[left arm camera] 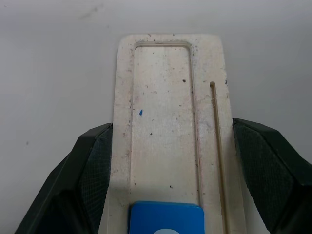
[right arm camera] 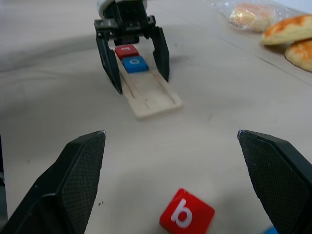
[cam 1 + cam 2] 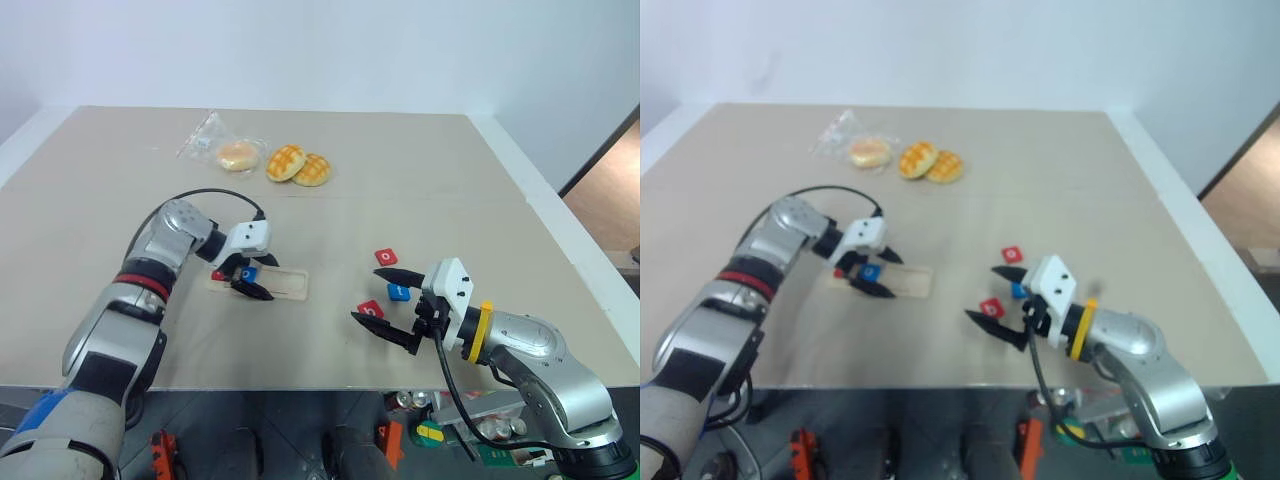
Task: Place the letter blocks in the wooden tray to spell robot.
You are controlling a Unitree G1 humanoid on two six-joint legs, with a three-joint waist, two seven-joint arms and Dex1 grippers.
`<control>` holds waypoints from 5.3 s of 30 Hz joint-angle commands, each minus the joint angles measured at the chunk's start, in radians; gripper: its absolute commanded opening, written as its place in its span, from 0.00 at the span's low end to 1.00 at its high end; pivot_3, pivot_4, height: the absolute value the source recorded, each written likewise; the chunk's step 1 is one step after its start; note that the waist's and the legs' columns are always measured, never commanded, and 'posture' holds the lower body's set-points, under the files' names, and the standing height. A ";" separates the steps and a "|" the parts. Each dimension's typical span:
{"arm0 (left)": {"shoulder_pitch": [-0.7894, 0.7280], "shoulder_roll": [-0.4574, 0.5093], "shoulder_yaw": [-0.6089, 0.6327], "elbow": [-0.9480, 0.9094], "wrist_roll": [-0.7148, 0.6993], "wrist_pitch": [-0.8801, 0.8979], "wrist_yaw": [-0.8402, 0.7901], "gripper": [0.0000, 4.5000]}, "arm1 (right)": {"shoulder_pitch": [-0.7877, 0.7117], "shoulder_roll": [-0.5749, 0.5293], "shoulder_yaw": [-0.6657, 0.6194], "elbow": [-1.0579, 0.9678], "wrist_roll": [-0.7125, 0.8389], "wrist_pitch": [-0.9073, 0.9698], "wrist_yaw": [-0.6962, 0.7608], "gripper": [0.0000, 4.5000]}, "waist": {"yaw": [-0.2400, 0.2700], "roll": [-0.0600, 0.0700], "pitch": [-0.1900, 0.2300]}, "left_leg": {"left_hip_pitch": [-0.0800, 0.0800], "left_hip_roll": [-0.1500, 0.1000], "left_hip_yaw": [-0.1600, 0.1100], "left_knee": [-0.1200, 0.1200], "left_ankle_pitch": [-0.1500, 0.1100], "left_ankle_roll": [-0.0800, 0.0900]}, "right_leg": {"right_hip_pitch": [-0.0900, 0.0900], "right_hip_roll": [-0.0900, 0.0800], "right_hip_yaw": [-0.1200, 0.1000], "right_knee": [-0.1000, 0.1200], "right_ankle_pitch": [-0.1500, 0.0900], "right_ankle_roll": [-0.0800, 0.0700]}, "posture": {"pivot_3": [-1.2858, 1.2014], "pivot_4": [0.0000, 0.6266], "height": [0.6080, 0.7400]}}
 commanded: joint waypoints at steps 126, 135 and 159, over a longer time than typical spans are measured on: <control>0.895 0.059 0.229 -1.139 -0.513 0.201 0.469 1.00 | -0.113 0.016 0.125 0.306 -0.132 -0.073 0.257 0.27 | -0.007 0.002 0.003 | 0.020 0.001 0.007 -0.007 0.000 -0.008 | 0.012 -0.002 0.006 -0.002 -0.006 -0.006 | 0.52 0.24 1.00; 0.979 0.010 0.291 -1.107 -0.496 0.174 0.611 1.00 | -0.332 0.090 0.182 0.300 -0.109 -0.002 0.248 0.27 | -0.015 0.001 0.005 | 0.020 0.002 0.007 -0.007 0.000 -0.008 | 0.011 -0.002 0.006 -0.002 -0.005 -0.007 | 0.52 0.24 1.00; 1.047 -0.023 0.304 -1.189 -0.475 0.205 0.805 1.00 | -0.648 0.308 0.369 0.823 -0.307 -0.239 0.417 0.27 | -0.007 0.001 0.005 | 0.014 0.003 0.006 -0.008 -0.003 -0.011 | 0.006 -0.002 0.002 -0.002 -0.006 -0.004 | 0.52 0.24 1.00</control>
